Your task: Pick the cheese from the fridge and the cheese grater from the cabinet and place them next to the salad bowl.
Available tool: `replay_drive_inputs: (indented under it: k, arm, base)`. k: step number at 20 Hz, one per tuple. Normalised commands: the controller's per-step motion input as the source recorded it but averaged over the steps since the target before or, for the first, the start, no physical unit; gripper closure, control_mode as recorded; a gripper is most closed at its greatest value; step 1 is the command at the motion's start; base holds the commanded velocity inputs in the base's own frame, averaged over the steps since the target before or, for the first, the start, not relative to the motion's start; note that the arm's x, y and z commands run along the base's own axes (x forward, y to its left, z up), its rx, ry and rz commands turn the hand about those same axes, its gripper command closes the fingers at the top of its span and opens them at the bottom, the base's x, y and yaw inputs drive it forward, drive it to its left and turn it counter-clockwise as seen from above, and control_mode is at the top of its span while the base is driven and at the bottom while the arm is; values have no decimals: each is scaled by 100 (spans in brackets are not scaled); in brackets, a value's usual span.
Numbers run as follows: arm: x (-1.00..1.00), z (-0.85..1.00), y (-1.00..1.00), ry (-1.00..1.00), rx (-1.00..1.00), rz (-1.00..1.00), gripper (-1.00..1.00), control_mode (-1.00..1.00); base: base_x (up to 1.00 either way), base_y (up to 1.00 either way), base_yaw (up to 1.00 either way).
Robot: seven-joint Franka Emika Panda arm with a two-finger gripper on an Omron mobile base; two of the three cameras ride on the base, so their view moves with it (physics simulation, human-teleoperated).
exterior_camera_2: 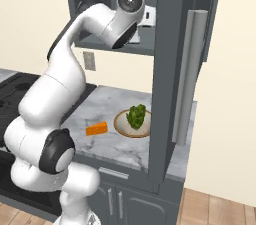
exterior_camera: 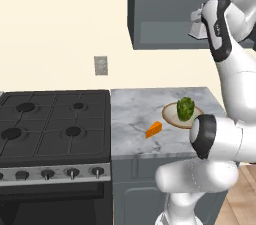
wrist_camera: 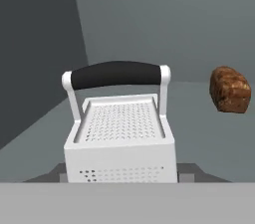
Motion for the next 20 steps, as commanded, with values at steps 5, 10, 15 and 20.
replay_drive_inputs:
  k: [5, 10, 15, 20]
  arm:
    - [-100, 0, 3, 0, -1, -2, 100, -100]
    - [-97, 0, 0, 0, -4, 0, 100, -100]
    - [-96, 0, 1, 0, -5, -1, 100, -100]
    - [-59, -31, 5, 0, -11, -7, 100, -100]
  base:
    - [0, 0, 0]
    - [0, 0, 0]
    - [0, 0, 0]
    - [0, 0, 0]
